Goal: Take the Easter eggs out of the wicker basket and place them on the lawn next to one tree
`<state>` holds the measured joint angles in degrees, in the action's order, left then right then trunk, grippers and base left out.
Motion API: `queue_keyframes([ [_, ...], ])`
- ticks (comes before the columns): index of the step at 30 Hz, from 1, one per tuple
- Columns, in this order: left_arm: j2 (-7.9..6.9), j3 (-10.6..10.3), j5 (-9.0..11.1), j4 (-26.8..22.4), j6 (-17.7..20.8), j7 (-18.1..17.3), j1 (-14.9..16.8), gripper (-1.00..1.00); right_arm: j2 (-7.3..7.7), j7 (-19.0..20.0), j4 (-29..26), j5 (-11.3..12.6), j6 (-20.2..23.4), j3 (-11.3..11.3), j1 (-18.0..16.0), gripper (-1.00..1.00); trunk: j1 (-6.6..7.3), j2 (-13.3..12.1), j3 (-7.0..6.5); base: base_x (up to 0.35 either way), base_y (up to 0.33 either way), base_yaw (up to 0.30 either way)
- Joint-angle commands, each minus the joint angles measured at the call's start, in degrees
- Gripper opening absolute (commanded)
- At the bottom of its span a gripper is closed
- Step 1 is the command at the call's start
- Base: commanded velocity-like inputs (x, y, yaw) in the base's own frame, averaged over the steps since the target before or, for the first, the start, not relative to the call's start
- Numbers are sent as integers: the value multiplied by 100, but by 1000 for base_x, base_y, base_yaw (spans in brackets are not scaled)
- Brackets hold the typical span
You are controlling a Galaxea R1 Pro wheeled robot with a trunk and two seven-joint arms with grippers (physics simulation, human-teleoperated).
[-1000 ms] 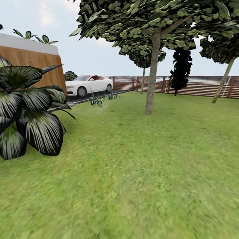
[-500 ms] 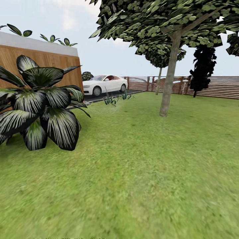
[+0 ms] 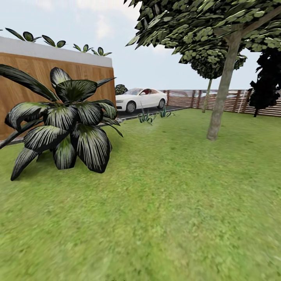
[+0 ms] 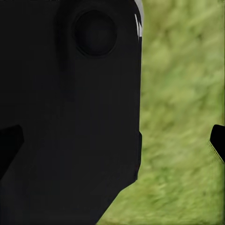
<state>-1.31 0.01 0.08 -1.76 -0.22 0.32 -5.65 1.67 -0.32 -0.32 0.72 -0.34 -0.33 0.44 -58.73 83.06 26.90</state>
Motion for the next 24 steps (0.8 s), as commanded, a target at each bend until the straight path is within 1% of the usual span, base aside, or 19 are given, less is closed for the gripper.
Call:
queue_keyframes([
  [1,0,-1,1,-9,-3,3,-4,100,2,-3,-3,7,-3,-2,3,100,0,2,3,0,0,290],
  [24,-1,-1,1,-9,-4,3,-3,100,8,-3,-3,7,-2,-2,0,100,0,2,3,0,0,290],
])
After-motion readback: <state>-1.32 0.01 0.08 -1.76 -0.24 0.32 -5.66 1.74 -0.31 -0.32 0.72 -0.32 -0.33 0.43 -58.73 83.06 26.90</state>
